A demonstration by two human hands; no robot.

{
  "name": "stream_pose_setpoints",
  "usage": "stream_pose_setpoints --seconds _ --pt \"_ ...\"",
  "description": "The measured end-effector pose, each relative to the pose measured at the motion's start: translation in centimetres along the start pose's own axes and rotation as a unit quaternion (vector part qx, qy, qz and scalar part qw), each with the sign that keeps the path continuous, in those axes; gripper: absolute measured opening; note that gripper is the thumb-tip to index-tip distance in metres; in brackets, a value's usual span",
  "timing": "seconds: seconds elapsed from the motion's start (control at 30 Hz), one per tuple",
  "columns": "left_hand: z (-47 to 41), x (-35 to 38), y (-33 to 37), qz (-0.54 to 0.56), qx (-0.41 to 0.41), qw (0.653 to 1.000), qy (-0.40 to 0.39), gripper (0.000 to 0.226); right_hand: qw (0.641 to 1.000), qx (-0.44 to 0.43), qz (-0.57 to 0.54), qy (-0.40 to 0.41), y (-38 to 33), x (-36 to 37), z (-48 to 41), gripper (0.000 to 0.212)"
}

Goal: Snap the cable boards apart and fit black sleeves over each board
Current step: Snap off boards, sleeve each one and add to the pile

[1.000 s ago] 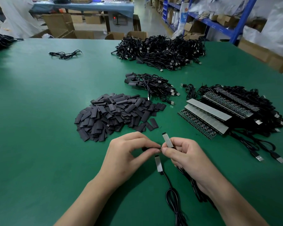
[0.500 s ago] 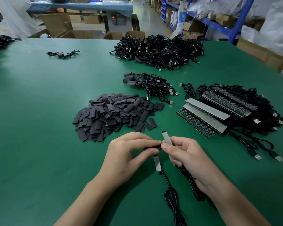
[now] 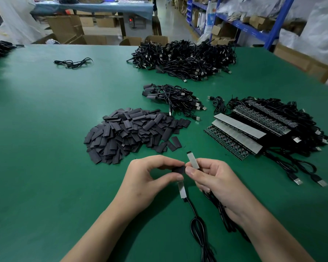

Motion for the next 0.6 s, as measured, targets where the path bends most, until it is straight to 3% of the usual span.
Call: stream_pose_setpoints --seconds 0.6 --pt "0.01 -0.05 -0.06 0.027 0.000 1.000 -0.008 0.020 1.000 -0.004 -0.004 -0.013 0.26 -0.07 -0.26 0.017"
Point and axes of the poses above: each hand's wrist, its own z-axis away from the middle knuckle, its own x-axis out of the palm, y = z × x, the point moved 3 cm from there along -z, towards the middle knuckle, and after that the axes turned 15 degrees about -y, right-handed, at the moved point
